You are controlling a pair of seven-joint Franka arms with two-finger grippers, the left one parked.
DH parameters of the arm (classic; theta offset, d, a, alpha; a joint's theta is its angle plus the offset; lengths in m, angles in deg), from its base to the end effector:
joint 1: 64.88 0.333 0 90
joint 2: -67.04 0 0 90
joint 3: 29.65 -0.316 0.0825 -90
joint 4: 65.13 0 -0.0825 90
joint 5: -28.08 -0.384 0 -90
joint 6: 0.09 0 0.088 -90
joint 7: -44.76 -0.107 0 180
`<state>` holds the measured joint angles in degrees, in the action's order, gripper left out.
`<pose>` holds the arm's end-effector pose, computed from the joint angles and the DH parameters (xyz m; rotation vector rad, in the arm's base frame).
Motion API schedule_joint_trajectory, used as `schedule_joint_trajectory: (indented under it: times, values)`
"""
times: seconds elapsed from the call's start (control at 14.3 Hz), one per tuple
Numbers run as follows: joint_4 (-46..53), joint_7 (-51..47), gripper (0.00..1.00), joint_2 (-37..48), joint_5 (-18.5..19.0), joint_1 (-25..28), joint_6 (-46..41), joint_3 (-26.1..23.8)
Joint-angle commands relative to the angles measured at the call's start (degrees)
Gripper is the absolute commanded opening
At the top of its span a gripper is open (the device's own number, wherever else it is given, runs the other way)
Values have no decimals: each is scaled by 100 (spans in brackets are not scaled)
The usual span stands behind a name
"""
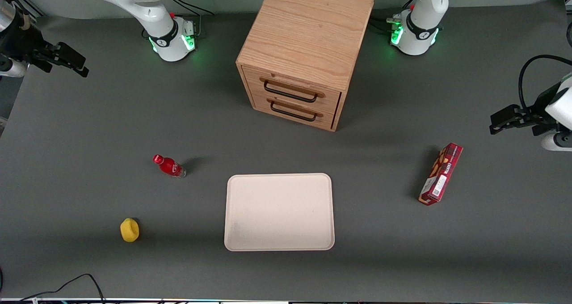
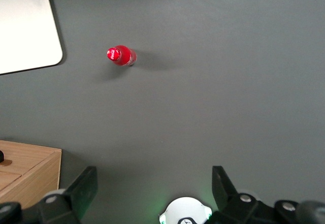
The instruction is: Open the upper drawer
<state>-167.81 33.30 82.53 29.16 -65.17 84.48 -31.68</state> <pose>0.4575 0.0141 0.6498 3.0960 -0.2677 -0.0658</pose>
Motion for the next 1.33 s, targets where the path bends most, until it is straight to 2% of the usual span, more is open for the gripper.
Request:
schedule_joint_trajectory:
  times: [0.0,0.35,0.49,0.77,0.91,0.98,1.12,1.26]
  values:
    - [126,74,100,-46,-73,12,-72,27]
    - [240,170,100,-89,-73,20,-81,-8]
    - [362,992,100,-89,-90,204,-273,-113]
    - [686,1331,100,-456,-713,231,-530,-841]
    - [1161,1331,100,-975,-986,223,-573,-1569]
    - [1311,1418,100,-1195,-1178,231,-565,-1755]
    - [1452,1934,100,-1651,-1723,231,-407,-2063]
    - [1514,2585,100,-2135,-2031,231,-135,-2371]
